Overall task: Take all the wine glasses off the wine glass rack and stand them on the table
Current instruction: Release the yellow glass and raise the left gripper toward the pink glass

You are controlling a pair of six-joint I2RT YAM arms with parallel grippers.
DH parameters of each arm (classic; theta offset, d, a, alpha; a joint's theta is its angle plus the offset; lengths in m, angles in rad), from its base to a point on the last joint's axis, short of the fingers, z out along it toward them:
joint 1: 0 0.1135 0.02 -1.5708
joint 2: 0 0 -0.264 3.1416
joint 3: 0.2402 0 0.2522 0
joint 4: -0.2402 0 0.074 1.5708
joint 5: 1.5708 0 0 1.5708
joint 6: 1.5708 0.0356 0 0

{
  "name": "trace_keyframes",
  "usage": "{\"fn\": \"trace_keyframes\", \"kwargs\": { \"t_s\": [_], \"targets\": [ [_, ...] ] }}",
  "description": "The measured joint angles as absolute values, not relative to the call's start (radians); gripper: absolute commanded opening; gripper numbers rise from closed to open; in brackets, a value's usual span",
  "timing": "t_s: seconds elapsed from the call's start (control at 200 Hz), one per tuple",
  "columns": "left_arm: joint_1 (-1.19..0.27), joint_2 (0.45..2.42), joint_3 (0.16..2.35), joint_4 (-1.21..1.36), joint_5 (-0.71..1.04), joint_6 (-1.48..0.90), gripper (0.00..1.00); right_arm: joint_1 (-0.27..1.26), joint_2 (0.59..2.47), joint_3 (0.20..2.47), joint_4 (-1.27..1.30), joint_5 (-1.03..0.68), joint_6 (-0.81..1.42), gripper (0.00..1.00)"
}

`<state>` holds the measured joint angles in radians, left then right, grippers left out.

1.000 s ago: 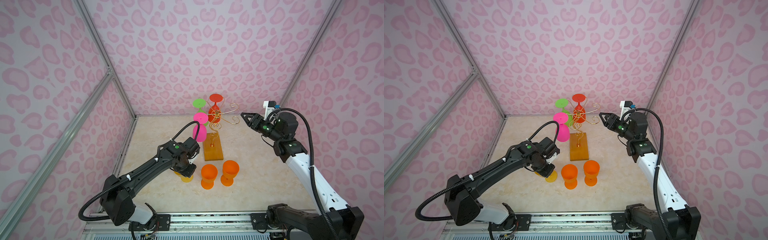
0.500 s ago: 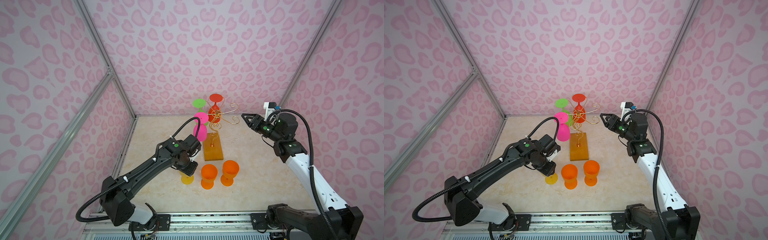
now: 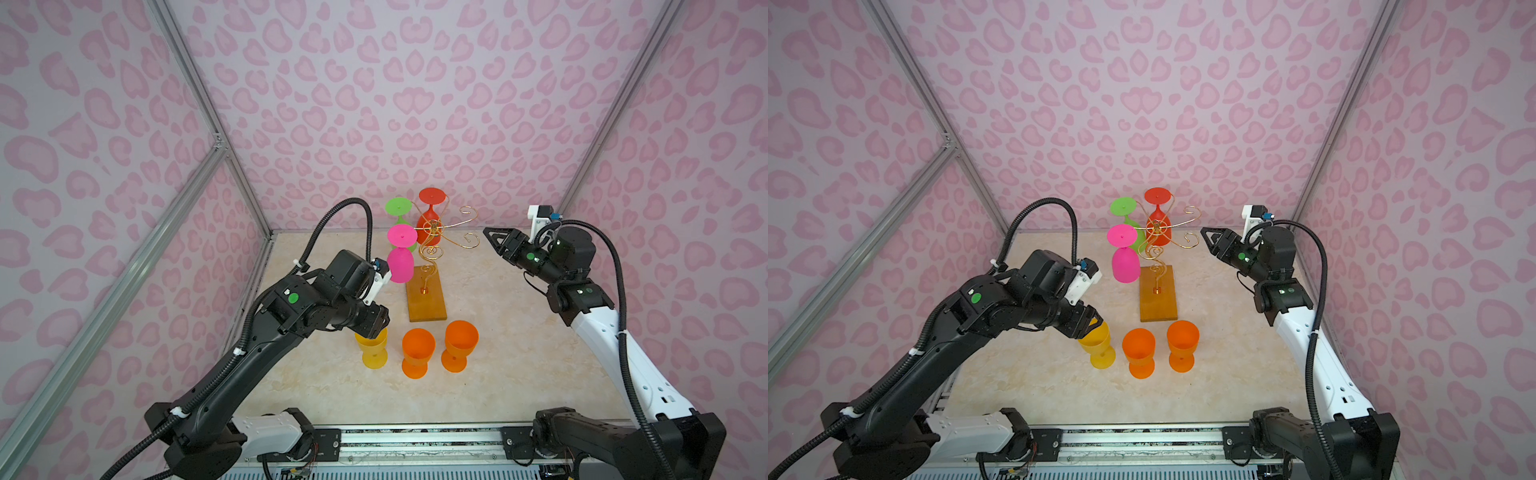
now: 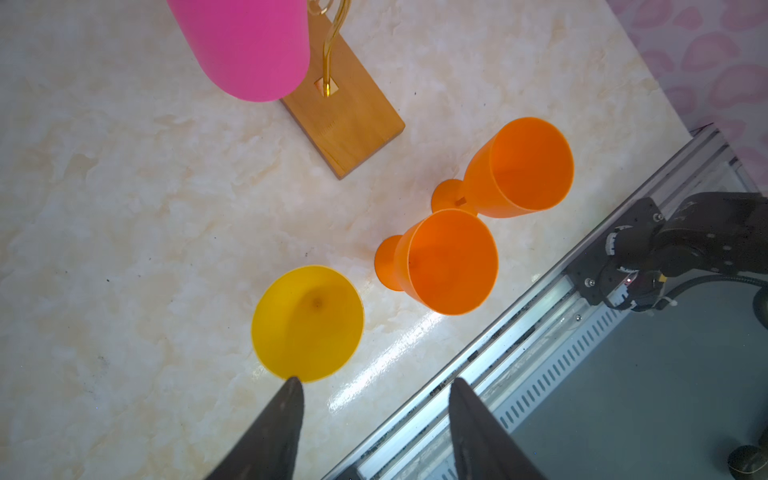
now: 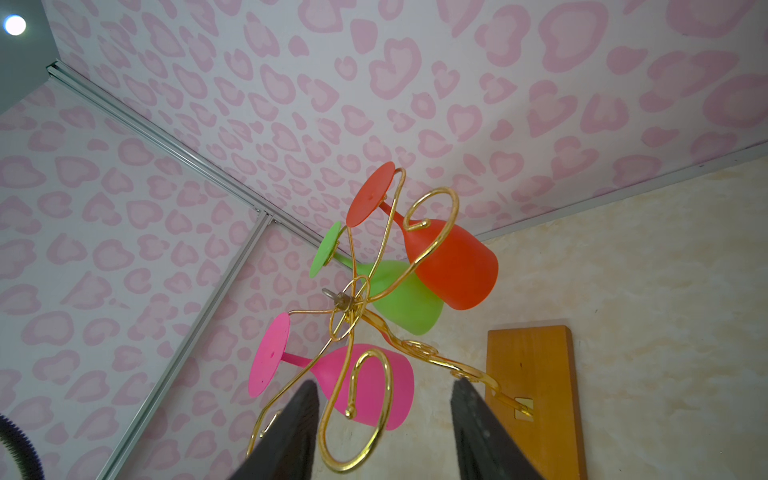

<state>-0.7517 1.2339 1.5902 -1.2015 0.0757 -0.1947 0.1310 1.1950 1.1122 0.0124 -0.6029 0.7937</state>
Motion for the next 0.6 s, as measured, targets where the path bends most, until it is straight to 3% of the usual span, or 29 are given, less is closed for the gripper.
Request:
{"fn": "trace_keyframes", "kwargs": {
  "t_s": [0.14,0.355,0.6],
  "targets": [
    [-0.674,1.170,1.587,-1.077,0.152,-0.242,0.63,0.131,1.195,1.108,0.020,-0.603,0.797,0.52],
    [-0.455,1.123,1.455,-0.720,0.420,-0.457,0.69,0.131,1.193,1.107,0.033,-0.604,0.803,0.52],
    [-0.403,1.209,1.408,-0.442,0.607,-0.681,0.70,0.131,1.177,1.101,0.033,-0.603,0.809,0.52]
  ]
}}
